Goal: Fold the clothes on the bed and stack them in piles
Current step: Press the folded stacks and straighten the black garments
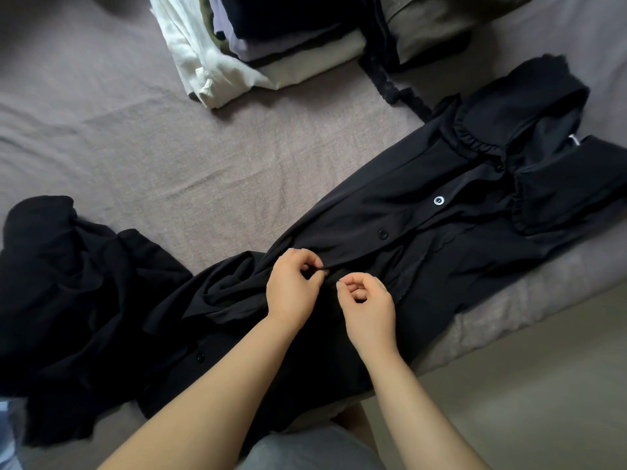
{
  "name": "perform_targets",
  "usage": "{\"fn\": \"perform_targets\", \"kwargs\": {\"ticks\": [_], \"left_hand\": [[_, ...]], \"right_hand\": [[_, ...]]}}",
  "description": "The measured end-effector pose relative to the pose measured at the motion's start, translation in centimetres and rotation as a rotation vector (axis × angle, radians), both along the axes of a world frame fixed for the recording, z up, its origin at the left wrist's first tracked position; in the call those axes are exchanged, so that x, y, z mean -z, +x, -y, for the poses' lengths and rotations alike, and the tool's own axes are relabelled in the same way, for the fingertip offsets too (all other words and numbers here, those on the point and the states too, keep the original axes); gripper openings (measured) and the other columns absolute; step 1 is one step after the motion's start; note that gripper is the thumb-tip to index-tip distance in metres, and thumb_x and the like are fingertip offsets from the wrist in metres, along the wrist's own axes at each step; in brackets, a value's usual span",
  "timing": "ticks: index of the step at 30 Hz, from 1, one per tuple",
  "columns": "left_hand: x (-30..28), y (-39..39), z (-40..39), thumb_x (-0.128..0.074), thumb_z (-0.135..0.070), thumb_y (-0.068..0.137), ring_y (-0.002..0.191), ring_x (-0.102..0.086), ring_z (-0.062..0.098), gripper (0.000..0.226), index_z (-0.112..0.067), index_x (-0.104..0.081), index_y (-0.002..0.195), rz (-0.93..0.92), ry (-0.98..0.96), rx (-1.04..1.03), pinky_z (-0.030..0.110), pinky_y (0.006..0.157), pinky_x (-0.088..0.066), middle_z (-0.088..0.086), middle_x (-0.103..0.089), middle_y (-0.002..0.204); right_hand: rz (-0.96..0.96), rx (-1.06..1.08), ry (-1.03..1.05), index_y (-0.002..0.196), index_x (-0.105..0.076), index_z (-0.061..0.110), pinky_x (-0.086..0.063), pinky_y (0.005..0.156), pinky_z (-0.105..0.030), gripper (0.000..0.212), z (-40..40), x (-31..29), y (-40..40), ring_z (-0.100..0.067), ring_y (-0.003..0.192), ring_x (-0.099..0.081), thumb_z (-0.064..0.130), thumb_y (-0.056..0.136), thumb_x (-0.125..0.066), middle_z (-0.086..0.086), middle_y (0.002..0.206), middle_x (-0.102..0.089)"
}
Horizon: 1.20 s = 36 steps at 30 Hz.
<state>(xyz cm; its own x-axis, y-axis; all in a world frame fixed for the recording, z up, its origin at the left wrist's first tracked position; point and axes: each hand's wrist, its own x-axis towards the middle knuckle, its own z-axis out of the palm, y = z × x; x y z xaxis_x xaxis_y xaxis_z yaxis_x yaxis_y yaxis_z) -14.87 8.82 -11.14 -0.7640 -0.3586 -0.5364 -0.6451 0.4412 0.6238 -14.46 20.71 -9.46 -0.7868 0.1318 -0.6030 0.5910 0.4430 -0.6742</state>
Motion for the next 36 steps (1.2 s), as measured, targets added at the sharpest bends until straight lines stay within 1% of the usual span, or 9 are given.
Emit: {"fn": "perform_targets", "kwargs": {"ticks": [3,5,8,10,13,17,21,27,36], "left_hand": [[-1.9,-0.3,0.4,-0.076,-0.015,0.076,0.071,-0.06,0.004,0.016,-0.024,-0.064,0.074,-0.004,0.184,-0.173,0.016,0.069,-0.045,-0.009,-0.066,0.072],[-3.4,-0.4,0.6,-0.075,-0.009,0.078,0.071,-0.062,0.001,0.017,-0.025,-0.068,0.077,-0.051,0.254,-0.186,0.014,0.071,-0.047,-0.011,-0.068,0.073],[-5.5,-0.2,0.8,-0.07,-0.006,0.083,0.08,-0.064,-0.003,0.02,-0.025,-0.072,0.087,-0.167,0.216,-0.117,0.009,0.077,-0.046,-0.014,-0.071,0.084],[-6.1,-0.1,1.0,-0.068,-0.008,0.085,0.085,-0.063,-0.002,0.018,-0.023,-0.074,0.094,-0.242,0.129,-0.011,0.01,0.079,-0.045,-0.014,-0.07,0.09],[-5.8,0.0,1.1,-0.065,-0.013,0.088,0.087,-0.063,0.011,0.015,-0.018,-0.073,0.1,-0.201,-0.123,0.226,0.023,0.077,-0.048,-0.005,-0.068,0.093],[-5.7,0.0,0.4,-0.06,-0.025,0.092,0.091,-0.06,0.017,0.018,-0.018,-0.069,0.106,0.066,-0.159,0.196,0.028,0.079,-0.045,-0.001,-0.062,0.098],[-5.9,0.0,0.0,-0.061,-0.029,0.09,0.09,-0.063,0.014,0.015,-0.023,-0.07,0.101,0.05,-0.102,0.051,0.029,0.08,-0.048,-0.006,-0.07,0.095],[-5.8,-0.1,0.3,-0.06,-0.026,0.092,0.079,-0.065,0.008,0.015,-0.02,-0.073,0.095,0.048,0.019,0.072,0.022,0.076,-0.046,-0.008,-0.072,0.082],[-5.0,0.7,1.5,-0.063,-0.023,0.091,0.07,-0.061,-0.007,0.013,-0.02,-0.076,0.093,0.089,0.361,-0.108,0.02,0.075,-0.047,-0.012,-0.071,0.078]], "right_hand": [[0.011,-0.066,0.005,0.087,-0.063,0.016,-0.047,0.068,-0.013,0.005,0.2,-0.6,-0.3,-0.001,0.071,-0.058,0.012,0.09,-0.062,0.0,0.094,-0.06],[0.035,-0.157,0.082,0.087,-0.061,0.017,-0.05,0.073,-0.028,0.006,0.4,-1.0,-0.7,-0.011,0.078,-0.061,0.014,0.092,-0.059,0.0,0.096,-0.06],[0.095,-0.531,0.432,0.102,-0.056,0.018,-0.046,0.077,-0.035,0.009,0.7,-2.2,-1.4,-0.023,0.097,-0.059,0.022,0.097,-0.049,0.002,0.107,-0.055],[0.086,-0.615,0.473,0.108,-0.055,0.015,-0.044,0.079,-0.036,0.015,0.9,-2.5,-1.7,-0.026,0.103,-0.058,0.021,0.097,-0.047,0.0,0.112,-0.055],[0.076,-0.433,0.222,0.097,-0.059,0.012,-0.049,0.083,-0.037,0.007,1.1,-2.3,-2.1,-0.024,0.093,-0.062,0.015,0.093,-0.054,-0.005,0.101,-0.062],[0.183,-0.075,-0.108,0.091,-0.062,0.007,-0.055,0.076,-0.028,0.003,1.0,-2.4,-2.3,-0.005,0.07,-0.064,0.008,0.092,-0.059,-0.002,0.083,-0.066],[0.161,0.007,-0.177,0.091,-0.064,0.009,-0.05,0.064,-0.013,0.008,0.6,-3.0,-2.1,0.0,0.067,-0.061,0.005,0.093,-0.057,0.001,0.082,-0.065],[0.157,0.06,-0.303,0.092,-0.066,0.016,-0.052,0.07,-0.016,0.013,0.6,-3.7,-1.3,0.002,0.073,-0.062,0.006,0.093,-0.057,0.004,0.086,-0.067],[0.051,0.158,-0.172,0.084,-0.066,0.023,-0.052,0.073,-0.018,0.015,1.6,-3.8,-1.2,-0.005,0.075,-0.066,0.011,0.09,-0.063,0.003,0.084,-0.07]]}}
